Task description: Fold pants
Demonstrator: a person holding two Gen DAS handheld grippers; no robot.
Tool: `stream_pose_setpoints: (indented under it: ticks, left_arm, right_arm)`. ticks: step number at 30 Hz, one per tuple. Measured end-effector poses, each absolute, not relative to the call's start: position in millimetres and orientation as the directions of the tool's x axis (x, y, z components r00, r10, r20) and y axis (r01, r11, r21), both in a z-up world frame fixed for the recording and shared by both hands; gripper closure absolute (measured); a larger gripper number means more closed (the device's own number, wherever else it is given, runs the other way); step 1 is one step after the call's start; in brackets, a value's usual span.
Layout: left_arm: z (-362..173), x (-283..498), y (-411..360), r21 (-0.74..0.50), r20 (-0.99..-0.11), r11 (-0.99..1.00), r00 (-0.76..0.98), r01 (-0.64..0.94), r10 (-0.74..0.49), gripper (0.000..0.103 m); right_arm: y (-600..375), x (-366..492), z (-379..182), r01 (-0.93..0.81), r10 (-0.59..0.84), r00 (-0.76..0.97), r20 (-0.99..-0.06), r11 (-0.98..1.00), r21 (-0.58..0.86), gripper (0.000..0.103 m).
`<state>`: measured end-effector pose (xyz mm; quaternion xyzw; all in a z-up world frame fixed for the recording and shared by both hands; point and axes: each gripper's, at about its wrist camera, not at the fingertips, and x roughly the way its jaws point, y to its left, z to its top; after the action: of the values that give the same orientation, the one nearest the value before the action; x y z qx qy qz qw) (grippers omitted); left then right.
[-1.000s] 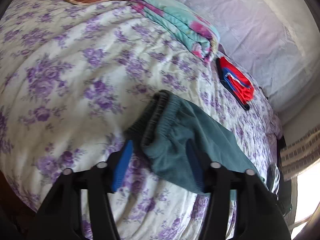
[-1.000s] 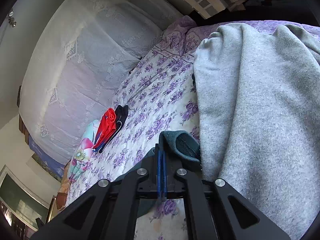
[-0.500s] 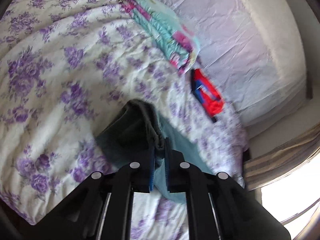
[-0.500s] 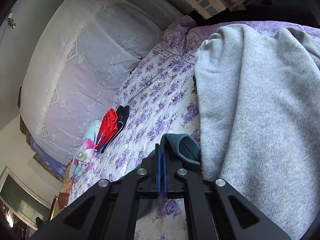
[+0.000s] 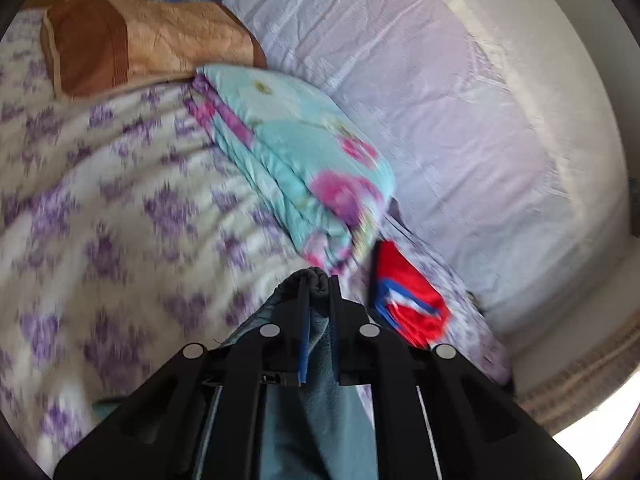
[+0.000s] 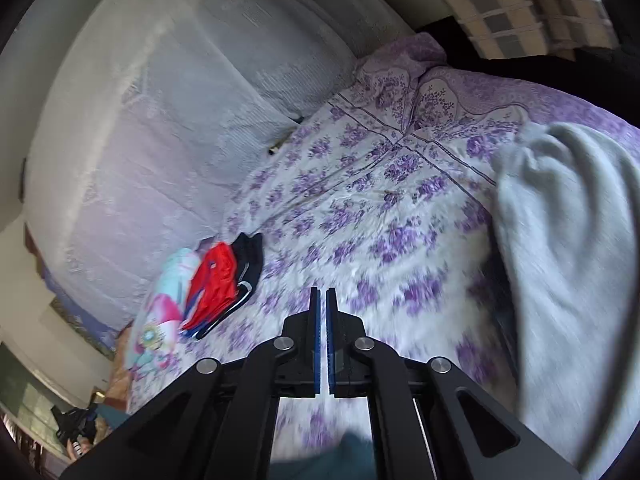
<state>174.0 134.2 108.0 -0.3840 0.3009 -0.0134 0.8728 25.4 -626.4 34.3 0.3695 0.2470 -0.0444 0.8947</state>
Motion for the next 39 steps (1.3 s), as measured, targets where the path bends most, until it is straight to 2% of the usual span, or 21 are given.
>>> stream_pose_setpoints:
  ticks: [3,6,13,14,15,16,17,20,23,26,31,34,39]
  left_arm:
    - [96.4,204.2,148.2,-0.653,-0.558,0.695,0.811,-0.300,-0.174,0.096]
    - [70.1,217.9,173.3,-0.654,-0.600,0.658,0.786,-0.373,-0.151,0.096]
    - [18.4,209.3,199.5,-0.607,-0.662,0.673,0.737,-0.422,-0.136,0.096]
    - [11.3,207.6,201.6,-0.613,-0.662,0.668,0.736,-0.422,-0.142,0.095]
    - [7.7,206.1,202.7,-0.616,-0.659,0.665,0.738,-0.422,-0.143,0.095]
    - [5.6,204.8,204.0,-0.623,-0.657,0.659,0.740,-0.422,-0.147,0.095]
    - [2.7,203.5,205.0,-0.633,-0.654,0.650,0.739,-0.421,-0.158,0.095]
    - [4.3,196.0,204.7,-0.642,-0.649,0.647,0.741,-0.412,-0.172,0.095]
    - [11.7,191.1,203.7,-0.631,-0.646,0.667,0.745,-0.396,-0.168,0.095]
    - [19.7,188.5,203.5,-0.628,-0.644,0.675,0.745,-0.387,-0.173,0.095]
    - [38.4,189.3,198.1,-0.598,-0.642,0.711,0.752,-0.369,-0.150,0.095]
    - [50.6,197.6,196.1,-0.611,-0.624,0.706,0.766,-0.357,-0.154,0.095]
    - [48.5,237.5,189.2,-0.636,-0.640,0.667,0.749,-0.388,-0.174,0.095]
  right_arm:
    - [-623.9,74.6,21.7,0.316,0.078,0.838,-0.540,0.738,0.597,0.099]
    - [-603.8,82.1,18.5,0.248,0.157,0.836,-0.526,0.747,0.616,0.098]
    - [-516.6,8.5,1.4,0.073,0.270,0.738,-0.618,0.878,0.472,0.095]
    - [-510.6,1.1,-4.0,0.069,0.280,0.724,-0.631,0.880,0.470,0.081]
    - [-507.2,-7.0,-10.0,0.078,0.278,0.715,-0.641,0.880,0.469,0.059]
    - [-506.1,-13.2,-15.0,0.095,0.264,0.717,-0.645,0.880,0.466,0.053]
    - [-505.4,-15.3,-18.6,0.107,0.254,0.718,-0.648,0.880,0.464,0.053]
    - [-506.8,-10.6,-32.4,0.118,0.284,0.703,-0.652,0.858,0.501,0.053]
    - [-499.4,5.7,-47.2,0.117,0.282,0.663,-0.693,0.876,0.468,0.055]
    - [-491.0,9.9,-58.4,0.112,0.274,0.643,-0.715,0.890,0.442,0.096]
    - [-492.8,10.1,-29.2,0.076,0.244,0.732,-0.636,0.899,0.432,0.096]
    - [-512.8,44.6,-5.7,0.105,0.176,0.781,-0.599,0.909,0.403,0.096]
    - [-549.0,138.7,-10.8,0.242,0.046,0.785,-0.618,0.896,0.373,0.097]
